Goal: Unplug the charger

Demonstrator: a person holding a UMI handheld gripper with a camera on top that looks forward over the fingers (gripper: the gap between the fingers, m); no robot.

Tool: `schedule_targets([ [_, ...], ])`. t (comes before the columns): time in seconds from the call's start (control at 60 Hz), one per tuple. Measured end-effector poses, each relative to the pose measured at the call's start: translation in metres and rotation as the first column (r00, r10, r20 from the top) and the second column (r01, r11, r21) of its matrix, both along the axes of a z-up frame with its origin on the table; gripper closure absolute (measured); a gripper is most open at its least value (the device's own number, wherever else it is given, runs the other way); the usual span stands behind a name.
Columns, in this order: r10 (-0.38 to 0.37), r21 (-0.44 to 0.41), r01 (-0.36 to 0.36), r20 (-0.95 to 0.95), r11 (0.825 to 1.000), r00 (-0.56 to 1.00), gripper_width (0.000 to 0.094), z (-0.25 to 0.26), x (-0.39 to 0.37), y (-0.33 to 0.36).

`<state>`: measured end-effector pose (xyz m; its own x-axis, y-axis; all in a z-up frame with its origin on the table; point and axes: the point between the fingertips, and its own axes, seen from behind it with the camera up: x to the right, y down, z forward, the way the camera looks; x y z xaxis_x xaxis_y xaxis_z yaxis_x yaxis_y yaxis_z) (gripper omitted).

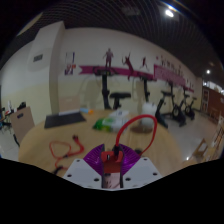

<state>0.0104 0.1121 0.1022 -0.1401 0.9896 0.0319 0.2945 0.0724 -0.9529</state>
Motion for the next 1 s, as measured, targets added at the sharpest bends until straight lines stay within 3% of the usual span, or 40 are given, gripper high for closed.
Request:
schedule_targets([
  [0.117,-0.048,-0.111,0.046,-0.019,0.993,0.999,0.0741,0.068,-0.009,0.028],
  [0.25,-0.055,-0.047,0.056,0.013,0.997,0.998,0.0737,0.088,-0.013,0.073],
  [0.417,-0.063,0.054,0.055,0.16,0.997,0.985,0.0718,0.037,-0.02,0.121],
  [0.75,0.02,0.154,-0.085,0.38,0.984,0.925,0.061,-0.076,-0.017,0.128],
  [0.817,0.035,0.167,-0.114,0.413,0.979,0.91,0.0466,-0.086,-0.014,0.128],
  [0.9,0.048,0.171,-0.14,0.455,0.975,0.889,0.014,-0.092,-0.006,0.128],
  [1.0,0.046,0.177,-0.142,0.459,0.974,0.888,0.0093,-0.082,-0.002,0.131],
])
